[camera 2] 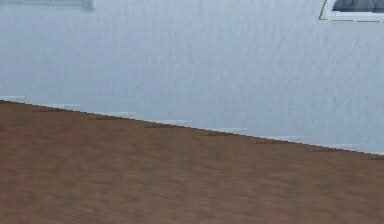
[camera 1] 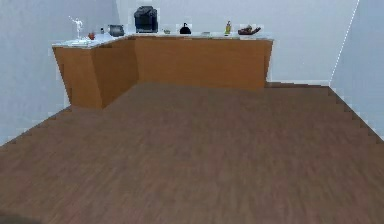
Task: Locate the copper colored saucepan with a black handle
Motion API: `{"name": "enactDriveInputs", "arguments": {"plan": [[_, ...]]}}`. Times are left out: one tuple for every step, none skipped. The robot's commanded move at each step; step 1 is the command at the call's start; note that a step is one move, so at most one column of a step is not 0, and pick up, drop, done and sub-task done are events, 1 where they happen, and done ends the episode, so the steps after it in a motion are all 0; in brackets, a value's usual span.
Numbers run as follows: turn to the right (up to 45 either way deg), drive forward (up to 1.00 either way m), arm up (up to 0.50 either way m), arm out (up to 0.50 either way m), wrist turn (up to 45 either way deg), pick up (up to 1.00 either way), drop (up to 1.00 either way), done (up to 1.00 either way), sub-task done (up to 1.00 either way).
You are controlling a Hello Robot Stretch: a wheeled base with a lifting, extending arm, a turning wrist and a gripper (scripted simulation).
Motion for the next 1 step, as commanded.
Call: {"name": "enactDriveInputs", "arguments": {"plan": [[0.0,1.0,0.0,0.0,0.0,0.0,0.0,0.0,0.0]]}}
